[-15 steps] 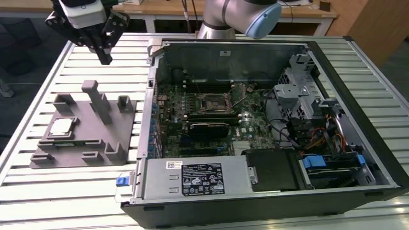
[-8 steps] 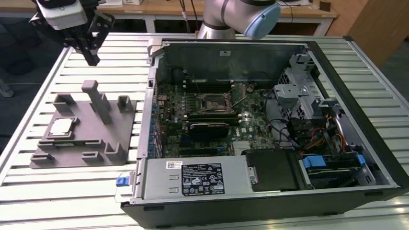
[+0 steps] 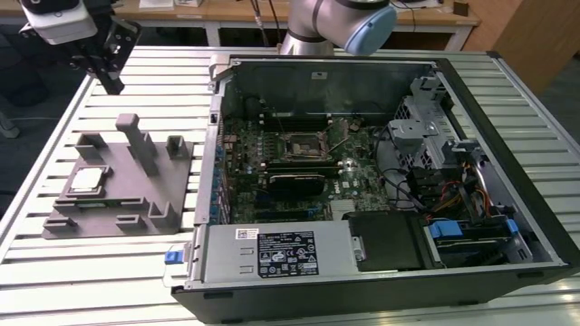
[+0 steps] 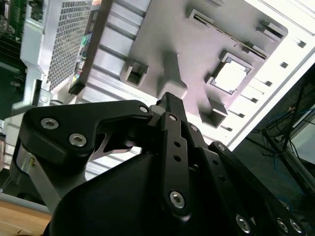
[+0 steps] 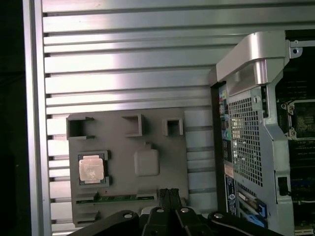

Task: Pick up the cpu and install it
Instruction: 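Reach for the cpu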

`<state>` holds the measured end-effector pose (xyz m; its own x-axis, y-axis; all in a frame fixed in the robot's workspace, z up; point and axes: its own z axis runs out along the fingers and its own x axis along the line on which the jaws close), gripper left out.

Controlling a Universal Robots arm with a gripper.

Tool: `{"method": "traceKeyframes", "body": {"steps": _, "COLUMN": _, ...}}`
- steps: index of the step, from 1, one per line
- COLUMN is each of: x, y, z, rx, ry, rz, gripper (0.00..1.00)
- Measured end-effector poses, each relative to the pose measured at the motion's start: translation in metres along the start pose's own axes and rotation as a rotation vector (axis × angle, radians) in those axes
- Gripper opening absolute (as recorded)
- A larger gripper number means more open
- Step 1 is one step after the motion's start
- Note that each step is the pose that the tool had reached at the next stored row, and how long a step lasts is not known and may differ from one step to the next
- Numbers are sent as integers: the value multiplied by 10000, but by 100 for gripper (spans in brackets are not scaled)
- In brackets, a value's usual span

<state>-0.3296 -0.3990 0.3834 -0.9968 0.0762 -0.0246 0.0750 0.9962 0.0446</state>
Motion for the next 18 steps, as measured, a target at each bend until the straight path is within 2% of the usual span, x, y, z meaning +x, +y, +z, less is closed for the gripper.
{"method": "traceKeyframes", "body": {"steps": 18, "x": 518, "y": -41, "z": 43, "rx": 1, "ry": 1, "rz": 1, "gripper": 11}}
